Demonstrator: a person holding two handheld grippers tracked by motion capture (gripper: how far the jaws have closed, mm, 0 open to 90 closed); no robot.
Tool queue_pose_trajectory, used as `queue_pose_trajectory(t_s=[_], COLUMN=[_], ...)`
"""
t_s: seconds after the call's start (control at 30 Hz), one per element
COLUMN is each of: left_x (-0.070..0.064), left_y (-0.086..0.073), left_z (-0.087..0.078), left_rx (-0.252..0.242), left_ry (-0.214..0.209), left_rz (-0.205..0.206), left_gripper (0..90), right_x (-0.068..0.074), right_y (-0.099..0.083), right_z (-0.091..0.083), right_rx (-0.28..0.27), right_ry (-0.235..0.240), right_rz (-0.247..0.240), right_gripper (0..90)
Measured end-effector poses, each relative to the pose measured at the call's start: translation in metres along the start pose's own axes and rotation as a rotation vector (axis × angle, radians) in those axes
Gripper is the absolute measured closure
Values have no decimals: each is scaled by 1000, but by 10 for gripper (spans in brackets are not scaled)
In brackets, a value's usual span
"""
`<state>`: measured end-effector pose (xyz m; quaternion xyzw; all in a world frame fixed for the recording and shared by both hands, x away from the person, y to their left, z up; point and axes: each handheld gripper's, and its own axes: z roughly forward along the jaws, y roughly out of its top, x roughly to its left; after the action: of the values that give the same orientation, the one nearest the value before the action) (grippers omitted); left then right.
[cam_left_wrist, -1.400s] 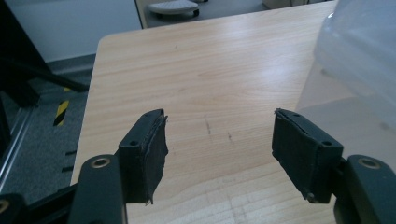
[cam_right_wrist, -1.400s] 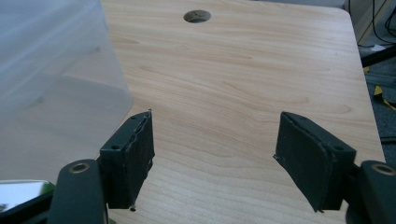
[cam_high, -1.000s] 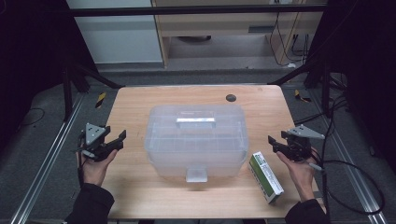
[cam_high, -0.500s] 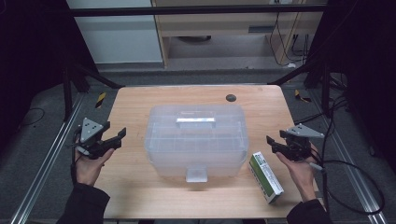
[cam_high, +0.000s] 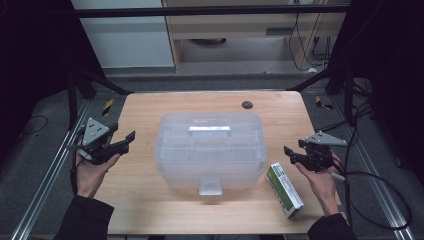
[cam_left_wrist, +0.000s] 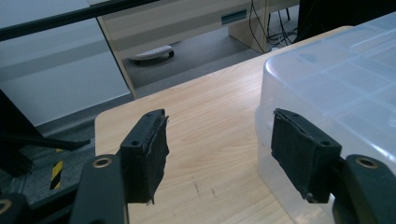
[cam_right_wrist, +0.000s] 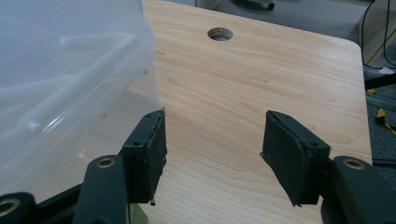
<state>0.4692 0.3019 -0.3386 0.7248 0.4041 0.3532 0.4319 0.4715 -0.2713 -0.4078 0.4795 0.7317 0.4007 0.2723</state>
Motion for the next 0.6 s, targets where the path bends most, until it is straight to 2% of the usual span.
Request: queue_pose_trajectory(t_s=[0.3, 0.6], left_x=[-4, -14], left_y=[16, 38], left_z=[5, 11], left_rx=[10, 23], left_ry=[-28, -56], left_rz=[27, 89], left_gripper=[356, 361], right_x=[1, 4], right_y=[3, 3], right_z=[-3, -1], right_rx=[-1, 13], right_ry=[-7, -1], right_rz=[-14, -27], right_gripper=[417, 424])
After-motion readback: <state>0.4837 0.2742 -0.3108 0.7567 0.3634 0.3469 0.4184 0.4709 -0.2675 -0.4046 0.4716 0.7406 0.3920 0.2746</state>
